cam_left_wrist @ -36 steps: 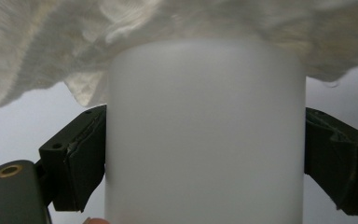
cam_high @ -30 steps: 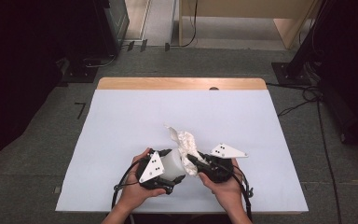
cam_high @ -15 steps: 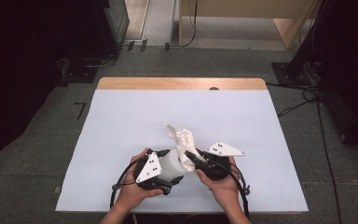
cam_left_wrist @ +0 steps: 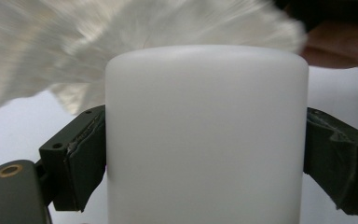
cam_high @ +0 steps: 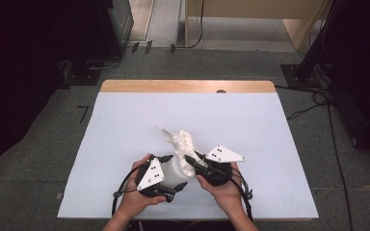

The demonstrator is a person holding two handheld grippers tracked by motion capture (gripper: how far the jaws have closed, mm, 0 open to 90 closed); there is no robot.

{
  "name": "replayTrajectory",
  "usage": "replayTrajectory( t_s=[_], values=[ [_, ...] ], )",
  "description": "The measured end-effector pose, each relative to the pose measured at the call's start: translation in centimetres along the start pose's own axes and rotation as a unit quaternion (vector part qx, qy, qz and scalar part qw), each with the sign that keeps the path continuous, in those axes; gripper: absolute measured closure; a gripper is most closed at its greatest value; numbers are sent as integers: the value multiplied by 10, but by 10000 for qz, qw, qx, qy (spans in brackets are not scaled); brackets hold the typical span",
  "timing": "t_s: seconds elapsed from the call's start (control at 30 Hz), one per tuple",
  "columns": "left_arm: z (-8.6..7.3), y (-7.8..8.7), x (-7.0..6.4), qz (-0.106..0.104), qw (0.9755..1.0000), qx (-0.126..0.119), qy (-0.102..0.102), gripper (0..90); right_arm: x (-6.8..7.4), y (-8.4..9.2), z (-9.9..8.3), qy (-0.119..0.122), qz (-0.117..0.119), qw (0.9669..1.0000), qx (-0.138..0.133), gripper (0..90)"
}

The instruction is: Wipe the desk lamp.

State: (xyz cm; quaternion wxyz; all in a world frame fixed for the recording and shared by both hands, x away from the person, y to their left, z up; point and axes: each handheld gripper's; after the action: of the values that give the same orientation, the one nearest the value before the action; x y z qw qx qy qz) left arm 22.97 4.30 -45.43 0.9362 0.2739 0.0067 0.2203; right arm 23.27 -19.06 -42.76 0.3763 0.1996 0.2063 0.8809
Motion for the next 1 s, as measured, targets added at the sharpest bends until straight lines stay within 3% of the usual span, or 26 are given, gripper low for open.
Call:
replayTrajectory(
  t_s=[0.1, 0.2, 0.33, 0.5, 0.57, 0.63, 0.67, 0.73, 0.9, 1.0],
  values=[
    [-5, 4, 6, -93, 9997, -101, 180, 88, -17, -3, -7, -224, -203, 9991, 283, 734],
    [-9, 8, 12, -187, 9988, -180, 422, 87, -26, -2, -16, -470, -86, 9984, 314, 733],
    [-14, 16, 18, -295, 9975, -172, 611, 86, -34, 0, -26, -545, -181, 9974, 430, 733],
    [-24, 27, 24, -385, 9960, -189, 781, 84, -38, 4, -27, -577, -211, 9975, 348, 732],
    [-27, 29, 26, -420, 9956, -107, 830, 75, -38, 4, -26, -537, -181, 9978, 355, 733],
    [-31, 27, 23, -476, 9963, 155, 703, 32, -39, 1, -25, -512, -165, 9979, 352, 732],
    [-32, 25, 21, -460, 9965, 246, 655, 0, -39, -1, -25, -503, -157, 9979, 364, 733],
    [-34, 23, 15, -194, 9978, 321, 543, 69, -38, -3, -25, -503, -142, 9979, 391, 733],
    [-34, 20, 12, -72, 9981, 229, 572, 85, -36, -4, -25, -401, -88, 9985, 363, 733],
    [-34, 20, 16, 136, 9975, 132, 676, 86, -38, -2, -25, -464, -95, 9983, 328, 732]
  ],
)
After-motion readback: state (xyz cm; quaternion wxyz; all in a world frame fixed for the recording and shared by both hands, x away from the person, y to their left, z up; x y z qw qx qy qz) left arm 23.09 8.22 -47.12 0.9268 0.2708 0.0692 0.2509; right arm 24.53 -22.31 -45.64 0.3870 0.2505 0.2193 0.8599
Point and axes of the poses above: each handheld gripper's, and its own axes: y roughly backward along the jaws, z roughly out of its top, x roughly to its left, and after that the axes turned 8 degrees about x, right-handed
